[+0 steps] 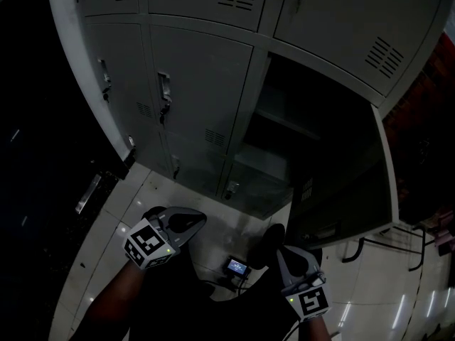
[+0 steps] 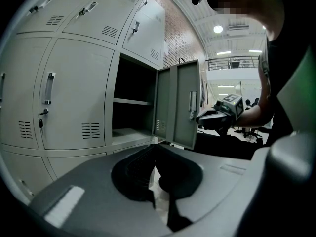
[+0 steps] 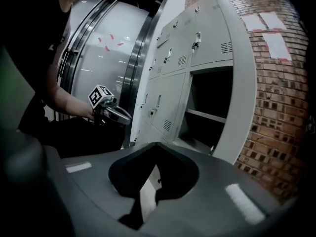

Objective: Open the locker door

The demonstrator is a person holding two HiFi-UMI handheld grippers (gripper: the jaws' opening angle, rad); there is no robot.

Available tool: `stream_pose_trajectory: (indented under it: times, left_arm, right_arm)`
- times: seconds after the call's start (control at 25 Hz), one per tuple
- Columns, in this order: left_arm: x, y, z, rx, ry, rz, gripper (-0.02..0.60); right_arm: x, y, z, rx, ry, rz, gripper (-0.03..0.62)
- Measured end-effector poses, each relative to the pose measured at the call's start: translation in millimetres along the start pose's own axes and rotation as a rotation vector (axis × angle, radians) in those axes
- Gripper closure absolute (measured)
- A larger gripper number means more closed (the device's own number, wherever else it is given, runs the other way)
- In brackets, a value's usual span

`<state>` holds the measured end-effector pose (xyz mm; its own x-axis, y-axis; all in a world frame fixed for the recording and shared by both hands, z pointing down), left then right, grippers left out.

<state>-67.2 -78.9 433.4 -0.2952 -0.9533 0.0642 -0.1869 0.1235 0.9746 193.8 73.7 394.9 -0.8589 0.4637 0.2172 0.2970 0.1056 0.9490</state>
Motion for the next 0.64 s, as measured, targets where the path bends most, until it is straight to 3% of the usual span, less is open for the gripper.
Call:
stream_pose_trajectory:
  times: [0.64]
  left_arm:
    - [0.2,-0.2,-0.6,0.007,-0.001,-0.003,0.571]
  right_arm:
    - [-4.3,2.8,-1.6,-0.010,-0.003,-0.045,0.594]
Point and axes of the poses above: the fingertips, and each gripper's own axes: z backward along the fingers, x to its left, y out of its underside, the point moved 9 cm from there along z, backward along the fingers, and after that the axes turned 4 degrees about -x, right-handed, at the moved point
